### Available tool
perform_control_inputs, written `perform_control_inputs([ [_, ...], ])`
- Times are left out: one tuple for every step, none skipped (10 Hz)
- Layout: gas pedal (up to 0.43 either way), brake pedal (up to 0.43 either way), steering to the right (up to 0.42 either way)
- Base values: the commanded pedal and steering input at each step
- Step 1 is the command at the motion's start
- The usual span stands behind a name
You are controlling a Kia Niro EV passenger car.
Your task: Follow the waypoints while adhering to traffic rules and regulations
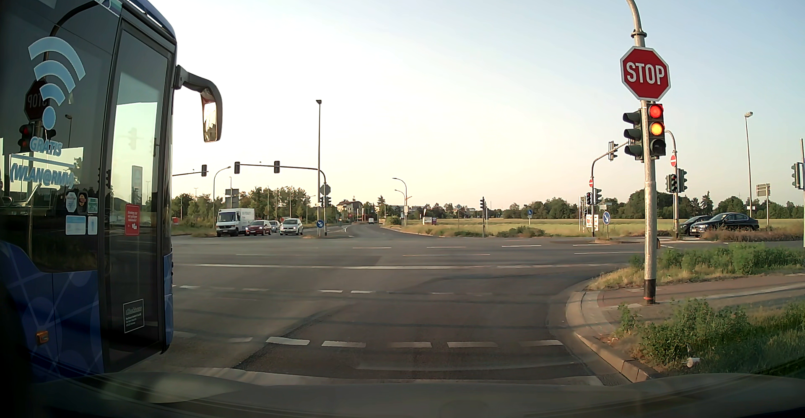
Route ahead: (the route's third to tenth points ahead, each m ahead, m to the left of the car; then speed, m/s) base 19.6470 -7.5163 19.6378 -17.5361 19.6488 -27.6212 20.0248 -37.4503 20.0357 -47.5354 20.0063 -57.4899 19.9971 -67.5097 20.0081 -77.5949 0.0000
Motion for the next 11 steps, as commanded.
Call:
perform_control_inputs([
  [0.000,0.378,0.004],
  [0.000,0.378,0.004],
  [0.000,0.378,0.004],
  [0.000,0.378,0.003],
  [0.000,0.378,0.004],
  [0.000,0.378,0.004],
  [0.000,0.360,0.004],
  [0.000,0.220,0.004],
  [0.000,0.012,0.004],
  [0.000,0.012,0.004],
  [0.000,0.018,0.004],
])
